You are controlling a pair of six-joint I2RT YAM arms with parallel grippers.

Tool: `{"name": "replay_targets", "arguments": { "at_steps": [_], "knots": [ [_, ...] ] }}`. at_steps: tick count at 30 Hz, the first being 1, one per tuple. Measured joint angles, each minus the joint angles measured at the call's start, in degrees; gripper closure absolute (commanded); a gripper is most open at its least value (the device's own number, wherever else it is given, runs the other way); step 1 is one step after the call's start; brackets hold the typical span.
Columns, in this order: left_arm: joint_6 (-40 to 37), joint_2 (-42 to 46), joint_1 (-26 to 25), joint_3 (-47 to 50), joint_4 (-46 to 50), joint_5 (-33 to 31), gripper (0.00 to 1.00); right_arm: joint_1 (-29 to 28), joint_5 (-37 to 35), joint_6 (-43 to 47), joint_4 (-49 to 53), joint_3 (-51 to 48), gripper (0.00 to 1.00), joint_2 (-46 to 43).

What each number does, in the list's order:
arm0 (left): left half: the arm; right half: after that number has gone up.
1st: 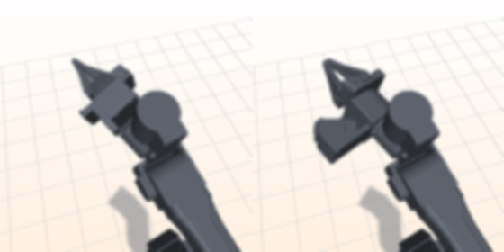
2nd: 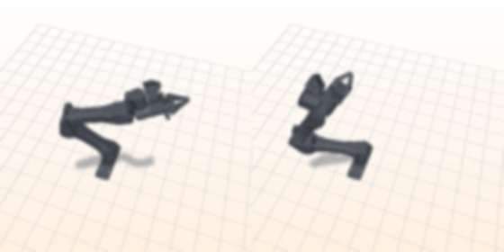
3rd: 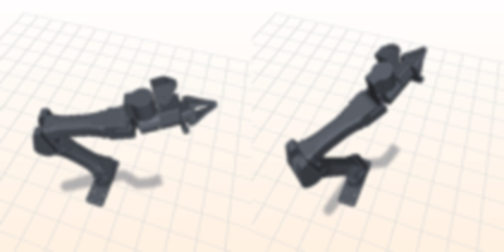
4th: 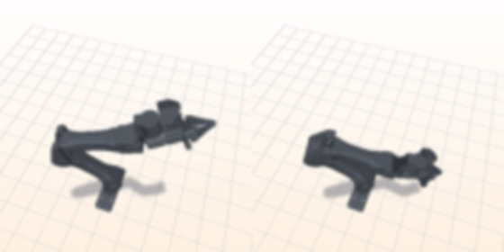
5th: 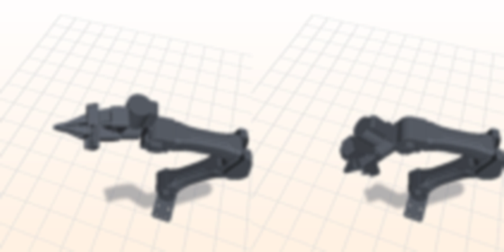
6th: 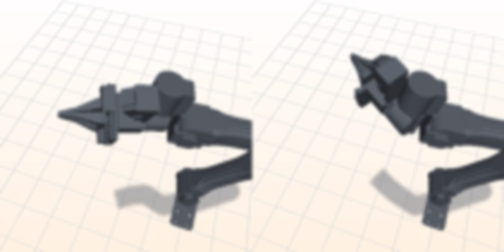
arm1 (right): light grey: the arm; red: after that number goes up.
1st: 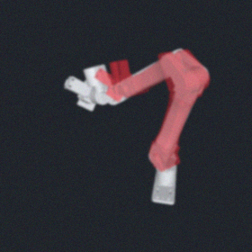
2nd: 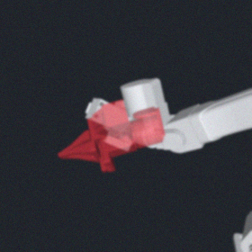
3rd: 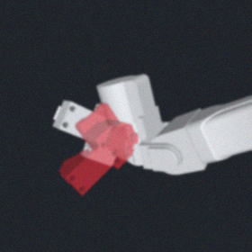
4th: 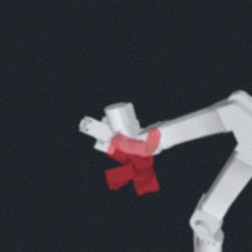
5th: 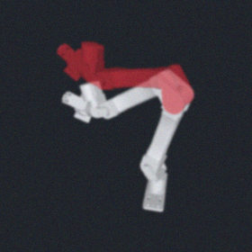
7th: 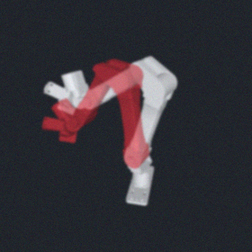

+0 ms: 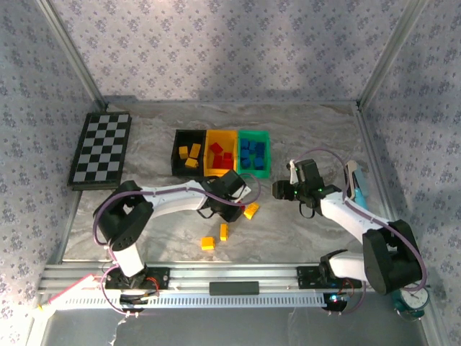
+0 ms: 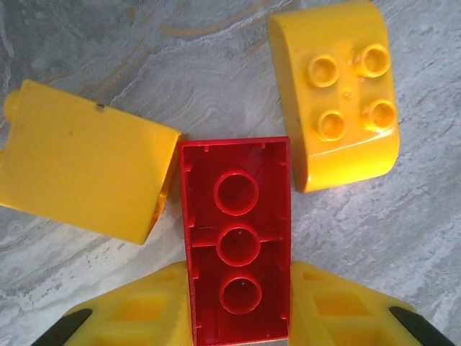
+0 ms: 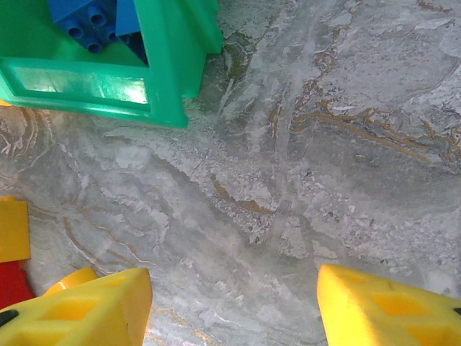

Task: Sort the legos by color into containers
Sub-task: Pick up the lego from the center of the table, then place the lego in the container.

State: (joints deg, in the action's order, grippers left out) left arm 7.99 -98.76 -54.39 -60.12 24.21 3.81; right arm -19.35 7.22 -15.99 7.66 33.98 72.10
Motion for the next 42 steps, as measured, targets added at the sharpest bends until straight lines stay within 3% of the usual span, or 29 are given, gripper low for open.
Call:
{"name": "replay_targets", "arguments": {
  "at_steps": [8,12,20,28,37,42],
  "knots": [
    [1.42,9.57,0.70,3.30,-4.28,1.49,0.77,0.52,0.98,0.00,-0.63,-0.07,0.36,0.98],
    [2.29,13.94,3.06,4.17,-6.38,1.31,0.85,0.52,0.96,0.00,-0.63,-0.09,0.36,0.98],
    [7.30,18.56,11.02,3.30,-8.94,-6.58,0.86,0.46,0.04,-0.02,-0.63,-0.09,0.36,1.29],
    [12.70,6.84,20.13,-8.37,-8.55,-5.92,0.85,0.24,-1.90,-0.07,-0.66,-0.57,0.36,1.05],
    [11.56,-12.83,24.24,-33.22,-1.18,-1.49,0.79,-0.28,-3.30,-0.07,-0.66,-0.57,0.36,0.66],
    [11.67,-16.96,25.16,-35.65,0.28,0.74,0.75,-0.44,-3.74,-0.07,-0.66,-0.57,0.36,0.66]
  ]
}}
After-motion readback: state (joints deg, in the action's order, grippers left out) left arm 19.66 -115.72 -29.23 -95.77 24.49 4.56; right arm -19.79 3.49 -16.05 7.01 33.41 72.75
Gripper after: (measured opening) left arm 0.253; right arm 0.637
